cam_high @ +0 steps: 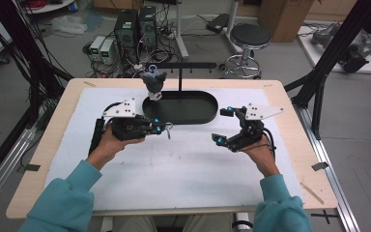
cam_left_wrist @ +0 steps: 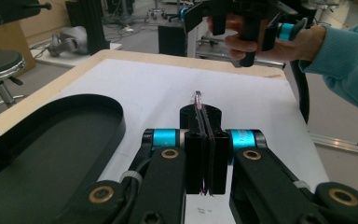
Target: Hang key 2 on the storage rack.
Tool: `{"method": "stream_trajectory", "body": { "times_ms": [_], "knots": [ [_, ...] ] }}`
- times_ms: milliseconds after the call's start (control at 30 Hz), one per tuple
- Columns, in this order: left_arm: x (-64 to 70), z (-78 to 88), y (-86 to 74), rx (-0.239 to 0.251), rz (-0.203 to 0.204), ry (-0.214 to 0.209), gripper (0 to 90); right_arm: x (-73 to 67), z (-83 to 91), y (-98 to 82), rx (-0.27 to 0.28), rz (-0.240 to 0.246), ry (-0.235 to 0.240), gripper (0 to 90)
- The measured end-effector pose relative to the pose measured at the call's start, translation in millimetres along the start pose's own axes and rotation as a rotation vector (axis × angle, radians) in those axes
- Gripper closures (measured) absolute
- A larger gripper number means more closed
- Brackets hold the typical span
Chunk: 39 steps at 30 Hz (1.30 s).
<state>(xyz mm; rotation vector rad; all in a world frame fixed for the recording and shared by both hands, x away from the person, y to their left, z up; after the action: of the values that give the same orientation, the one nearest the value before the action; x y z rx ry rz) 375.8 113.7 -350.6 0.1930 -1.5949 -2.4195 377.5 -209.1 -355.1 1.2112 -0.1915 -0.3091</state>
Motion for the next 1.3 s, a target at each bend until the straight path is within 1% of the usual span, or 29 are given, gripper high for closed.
{"method": "stream_trajectory", "body": {
  "times_ms": [33, 67, 100, 133, 200, 233, 267, 333, 367, 433, 467, 500, 567, 600, 633, 733, 767, 900, 933, 967, 1000, 1033, 1067, 1100, 1167, 1200, 1233, 1267, 1300],
  "knots": [
    [-0.6, -0.3, 1.0, 0.004, 0.000, -0.002, 88.1, -0.4, -5.7, 6.4, 0.006, 0.009, 0.018, 1.3],
    [-0.9, -0.7, 2.5, 0.011, 0.003, -0.003, 88.1, -0.4, -5.7, 6.4, 0.006, 0.009, 0.018, 1.3],
    [-1.4, -0.5, 3.3, 0.008, -0.002, -0.006, 88.1, -0.5, -9.5, 9.9, 0.004, 0.008, 0.041, 1.4],
    [-1.8, -1.0, 4.7, 0.010, -0.006, -0.003, 88.1, 0.1, -11.9, 12.0, 0.002, 0.013, 0.050, 1.4],
    [-2.2, -2.2, 7.7, 0.014, -0.009, -0.009, 88.1, -0.1, -18.5, 17.3, -0.012, 0.020, 0.075, 1.4],
    [-2.0, -3.3, 9.3, 0.020, -0.007, -0.009, 88.2, -0.1, -24.9, 22.0, -0.027, 0.028, 0.103, 1.4],
    [-2.7, -4.1, 10.9, 0.017, -0.016, -0.013, 88.2, -0.1, -24.9, 22.0, -0.027, 0.028, 0.103, 1.4],
    [-2.7, -6.1, 12.4, 0.016, -0.016, -0.020, 88.2, -1.0, -31.1, 27.4, -0.024, 0.043, 0.115, 1.4],
    [-2.6, -7.5, 13.0, 0.011, -0.020, -0.010, 88.2, -0.5, -35.2, 30.8, -0.020, 0.052, 0.133, 1.4],
    [-3.2, -9.4, 13.7, 0.008, -0.017, -0.013, 88.1, 0.4, -37.6, 32.6, -0.019, 0.051, 0.141, 1.4],
    [-3.3, -10.5, 14.2, 0.011, -0.018, -0.011, 88.2, 1.8, -42.8, 36.2, -0.013, 0.055, 0.168, 1.5],
    [-3.4, -10.7, 14.4, 0.007, -0.021, -0.014, 88.2, 1.8, -42.8, 36.2, -0.013, 0.055, 0.168, 1.5],
    [-3.9, -11.6, 14.8, 0.011, -0.020, -0.011, 88.1, 1.2, -45.8, 38.2, -0.024, 0.055, 0.193, 4.9],
    [-4.2, -11.7, 14.9, 0.012, -0.020, -0.013, 88.1, 1.8, -50.5, 40.7, -0.028, 0.074, 0.210, 4.9],
    [-4.5, -11.6, 15.1, 0.013, -0.019, -0.006, 88.1, 1.7, -52.2, 41.7, -0.033, 0.071, 0.214, 4.9],
    [-4.8, -10.8, 15.8, 0.016, -0.019, -0.010, 88.2, 2.5, -55.6, 43.0, -0.035, 0.071, 0.225, 4.9],
    [-4.8, -10.5, 16.3, 0.015, -0.020, -0.014, 88.1, 3.0, -59.1, 43.4, -0.045, 0.072, 0.233, 5.0],
    [-4.3, -11.4, 19.4, 0.019, -0.026, -0.021, 88.1, 3.9, -64.3, 43.7, -0.053, 0.081, 0.235, 6.1],
    [-4.1, -12.1, 20.0, 0.018, -0.029, -0.029, 88.1, 3.2, -64.8, 43.5, -0.061, 0.076, 0.241, 7.2],
    [-3.8, -13.1, 20.7, 0.019, -0.030, -0.025, 88.1, 2.4, -66.4, 43.9, -0.069, 0.098, 0.244, 15.3],
    [-3.4, -13.8, 21.1, 0.020, -0.028, -0.028, 88.1, 2.4, -66.4, 43.9, -0.069, 0.098, 0.244, 15.3],
    [-3.1, -14.6, 21.4, 0.018, -0.033, -0.033, 88.1, 2.5, -66.9, 44.2, -0.065, 0.111, 0.246, 16.4],
    [-2.7, -15.1, 21.6, 0.016, -0.034, -0.032, 88.1, 2.0, -66.9, 43.8, -0.073, 0.109, 0.255, 21.8],
    [-2.5, -15.5, 21.5, 0.015, -0.034, -0.036, 88.1, 2.0, -66.9, 43.8, -0.073, 0.109, 0.255, 21.8],
    [-2.2, -16.0, 21.4, 0.010, -0.039, -0.036, 88.1, 1.8, -66.4, 43.3, -0.082, 0.122, 0.263, 26.5],
    [-2.2, -16.1, 21.3, 0.011, -0.038, -0.036, 88.1, 2.5, -66.6, 43.2, -0.083, 0.131, 0.259, 33.9],
    [-2.2, -16.2, 21.4, 0.012, -0.039, -0.036, 88.1, 2.1, -65.7, 43.0, -0.092, 0.128, 0.271, 36.5],
    [-1.8, -16.6, 21.5, 0.014, -0.036, -0.038, 88.1, 2.1, -65.7, 43.0, -0.092, 0.128, 0.271, 36.5],
    [-1.6, -17.1, 21.4, 0.013, -0.036, -0.040, 88.1, 2.6, -66.0, 43.4, -0.086, 0.134, 0.269, 41.5]
  ]
}}
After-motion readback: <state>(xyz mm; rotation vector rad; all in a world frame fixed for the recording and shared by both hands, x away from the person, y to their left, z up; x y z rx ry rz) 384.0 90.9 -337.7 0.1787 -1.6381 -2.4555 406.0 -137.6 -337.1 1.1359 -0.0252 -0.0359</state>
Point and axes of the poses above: each handheld gripper's, and its own axes: z roughly backward along the jaws, y roughly out of its top, x roughly to its right, the point moved 3 cm from there along -z, roughly forward along the jaws, and after that the axes turned 8 degrees about -x, right-handed, at the moved point
